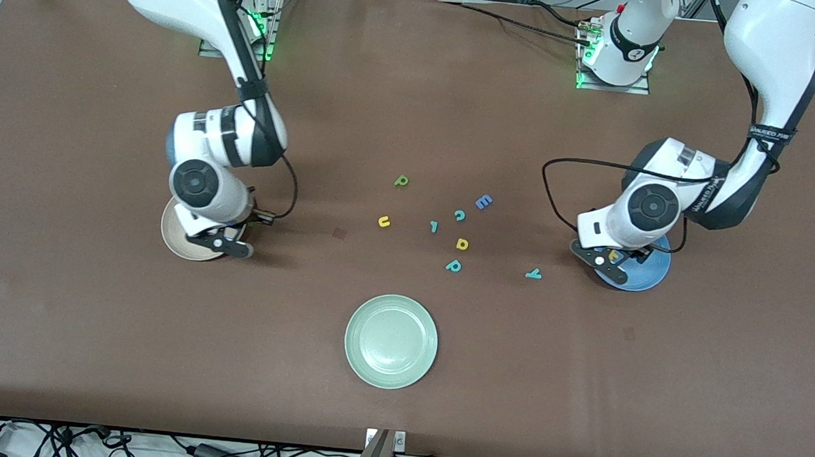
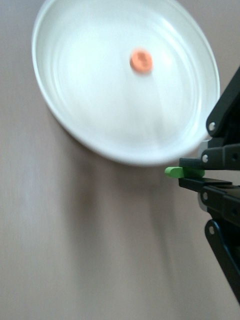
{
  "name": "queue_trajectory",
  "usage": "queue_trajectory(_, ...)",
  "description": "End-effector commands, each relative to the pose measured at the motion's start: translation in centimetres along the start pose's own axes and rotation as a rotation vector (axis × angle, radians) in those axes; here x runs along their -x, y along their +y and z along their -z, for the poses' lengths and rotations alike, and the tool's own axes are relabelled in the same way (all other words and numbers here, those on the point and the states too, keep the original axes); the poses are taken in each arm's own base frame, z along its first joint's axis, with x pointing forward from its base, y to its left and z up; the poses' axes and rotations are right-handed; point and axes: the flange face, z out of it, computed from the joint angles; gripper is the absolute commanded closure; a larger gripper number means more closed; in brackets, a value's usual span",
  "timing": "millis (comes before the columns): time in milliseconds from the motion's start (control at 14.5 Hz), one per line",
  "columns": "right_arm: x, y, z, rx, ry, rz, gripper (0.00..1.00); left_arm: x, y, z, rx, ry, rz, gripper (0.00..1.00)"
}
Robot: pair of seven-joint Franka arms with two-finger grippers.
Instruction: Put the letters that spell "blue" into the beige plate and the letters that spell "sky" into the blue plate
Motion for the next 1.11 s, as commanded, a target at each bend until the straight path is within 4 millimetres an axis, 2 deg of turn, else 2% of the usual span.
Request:
queue_trajectory(0, 0.2, 1.7, -0.2, 0.005, -0.039, 0.023, 0.97, -4.1, 2.6, 0.5, 0.016, 0.039, -0.042, 0.00)
queue_trajectory(138, 0.0, 3.1, -1.3, 0.008, -0.058, 0.018, 0.95, -6.3, 2.8, -0.3, 0.036, 0.057, -0.067, 0.00)
queue_trajectory(346, -0.6, 4.5, -2.2, 0.012, -0.066, 0.022, 0.92, -9.1, 4.6, -1.2, 0.059, 0.111, -0.094, 0.00)
queue_trajectory(415, -0.9, 4.8, -2.4, 0.014, -0.063, 0.018, 0.82, -9.6, 4.8, -2.0, 0.071, 0.140, -0.094, 0.00)
queue_trajectory(484, -1.0, 5.1, -2.6, 0.013, -0.061, 0.014, 0.62, -10.0, 4.8, -2.8, 0.081, 0.168, -0.091, 0.00)
queue_trajectory(553, -1.4, 5.8, -2.5, 0.008, -0.060, -0.004, 0.13, -10.3, 4.8, -3.3, 0.088, 0.191, -0.090, 0.00)
queue_trajectory(622, -1.5, 5.9, -2.3, 0.008, -0.062, -0.004, 0.00, -10.5, 4.8, -3.6, 0.093, 0.207, -0.088, 0.00)
queue_trajectory(761, -1.1, 4.1, -0.3, -0.020, -0.035, 0.005, 0.00, -10.5, 4.8, -4.0, 0.099, 0.208, -0.086, 0.00)
queue_trajectory(830, -1.0, 2.1, 1.1, -0.032, -0.004, 0.028, 0.00, -10.5, 4.6, -4.1, 0.099, 0.207, -0.084, 0.02)
queue_trajectory(968, 0.1, -3.4, 3.5, -0.109, 0.035, 0.046, 0.00, -10.3, 4.5, -4.5, 0.101, 0.201, -0.083, 0.10)
queue_trajectory(1037, 0.6, -6.0, 4.3, -0.143, 0.043, 0.051, 0.00, -10.3, 4.5, -4.8, 0.105, 0.198, -0.082, 0.17)
